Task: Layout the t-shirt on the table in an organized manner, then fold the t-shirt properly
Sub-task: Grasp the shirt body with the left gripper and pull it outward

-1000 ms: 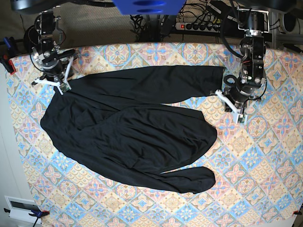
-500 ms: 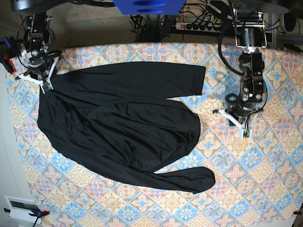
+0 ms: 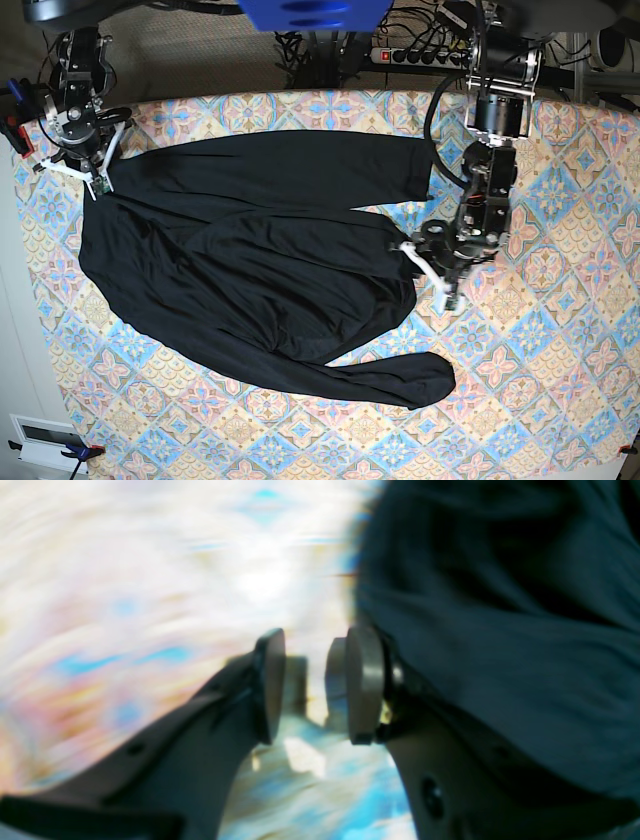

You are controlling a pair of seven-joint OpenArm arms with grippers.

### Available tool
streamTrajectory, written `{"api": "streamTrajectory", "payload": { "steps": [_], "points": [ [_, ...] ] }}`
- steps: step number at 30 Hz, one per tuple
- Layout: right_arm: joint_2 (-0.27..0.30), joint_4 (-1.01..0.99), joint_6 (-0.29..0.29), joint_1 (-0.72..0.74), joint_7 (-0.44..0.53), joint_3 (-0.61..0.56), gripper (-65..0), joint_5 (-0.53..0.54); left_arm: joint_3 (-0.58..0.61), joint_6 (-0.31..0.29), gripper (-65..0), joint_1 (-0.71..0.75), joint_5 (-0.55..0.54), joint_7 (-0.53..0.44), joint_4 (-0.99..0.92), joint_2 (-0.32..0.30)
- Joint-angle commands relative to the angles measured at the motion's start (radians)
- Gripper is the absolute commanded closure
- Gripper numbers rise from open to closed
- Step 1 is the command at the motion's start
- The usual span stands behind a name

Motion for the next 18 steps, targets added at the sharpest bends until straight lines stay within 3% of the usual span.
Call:
{"api": "streamTrajectory", "payload": {
  "steps": [1, 8, 18],
  "points": [
    [0.018, 0.019, -0.009, 0.005, 0.009, 0.007, 0.0, -0.006, 0.006, 0.001, -21.6, -0.026, -0.004, -0.015, 0.009, -0.007],
    [0.018, 0.019, -0.009, 0.005, 0.009, 0.007, 0.0, -0.006, 0.044, 0.001, -21.8, -0.055, -0.123, -0.017, -0.050, -0.001],
    [0.018, 0.019, -0.009, 0.005, 0.009, 0.007, 0.0, -0.006, 0.054, 0.001, -21.6, -0.078, -0.136, -0.025, -0.138, 0.036]
  ]
}}
